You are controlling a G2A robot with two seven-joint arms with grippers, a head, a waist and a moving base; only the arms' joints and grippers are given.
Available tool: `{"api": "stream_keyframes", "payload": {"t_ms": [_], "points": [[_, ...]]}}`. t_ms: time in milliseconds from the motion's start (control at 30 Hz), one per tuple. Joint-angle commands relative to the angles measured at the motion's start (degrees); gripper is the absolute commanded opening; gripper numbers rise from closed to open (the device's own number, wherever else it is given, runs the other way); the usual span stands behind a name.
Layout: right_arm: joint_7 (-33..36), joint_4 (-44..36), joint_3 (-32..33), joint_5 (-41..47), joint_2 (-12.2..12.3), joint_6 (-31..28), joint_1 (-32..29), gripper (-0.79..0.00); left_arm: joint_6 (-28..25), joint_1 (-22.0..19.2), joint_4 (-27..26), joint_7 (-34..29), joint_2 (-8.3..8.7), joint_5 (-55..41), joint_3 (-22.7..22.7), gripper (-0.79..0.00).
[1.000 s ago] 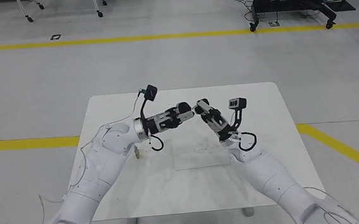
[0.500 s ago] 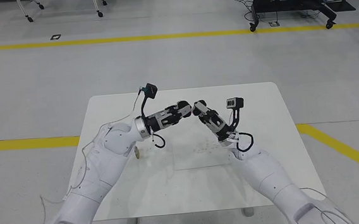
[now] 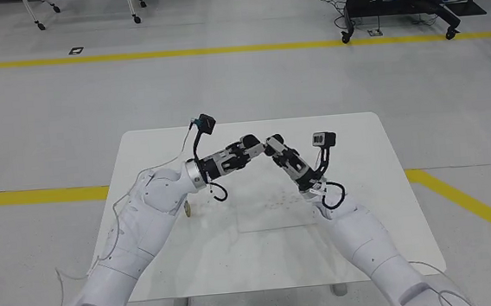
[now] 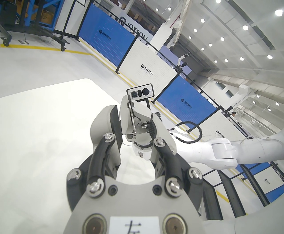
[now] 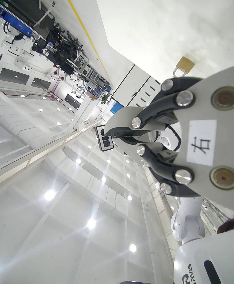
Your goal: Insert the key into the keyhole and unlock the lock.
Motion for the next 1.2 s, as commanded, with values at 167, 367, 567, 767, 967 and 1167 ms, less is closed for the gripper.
{"api": "stream_keyframes", "payload": {"t_ms": [167,367,567,767,967,1167], "points": [[-2.68,-0.14,1.57,-5.12,-0.81,0.0,-0.42,-0.785,1.68,-0.05,-0.35,0.56,-0.17,1.44,0.35,-0.653],[-4.25,0.31,2.44,-7.69,-1.42,0.0,-0.36,-0.785,3.14,-0.19,-0.54,0.99,-0.36,2.26,0.64,-0.653],[-5.98,0.37,3.25,-10.44,-1.88,0.0,-0.55,-0.785,3.46,-0.3,-0.41,0.82,-0.47,2.27,0.69,-0.745],[-6.28,0.41,3.59,-11.35,-2.27,0.0,-0.69,-0.785,4.55,-0.38,-0.34,1.0,-0.61,2.56,0.76,-0.785],[-5.92,-0.05,4.29,-11.57,-2.46,0.0,-1.11,-0.785,6.06,-0.38,-0.43,1.51,-0.76,2.71,0.71,-0.785],[-5.78,-0.79,5.28,-12.09,-2.56,0.0,-1.74,-0.785,6.95,-0.18,-0.55,1.88,-0.89,2.55,0.55,-0.785]]}}
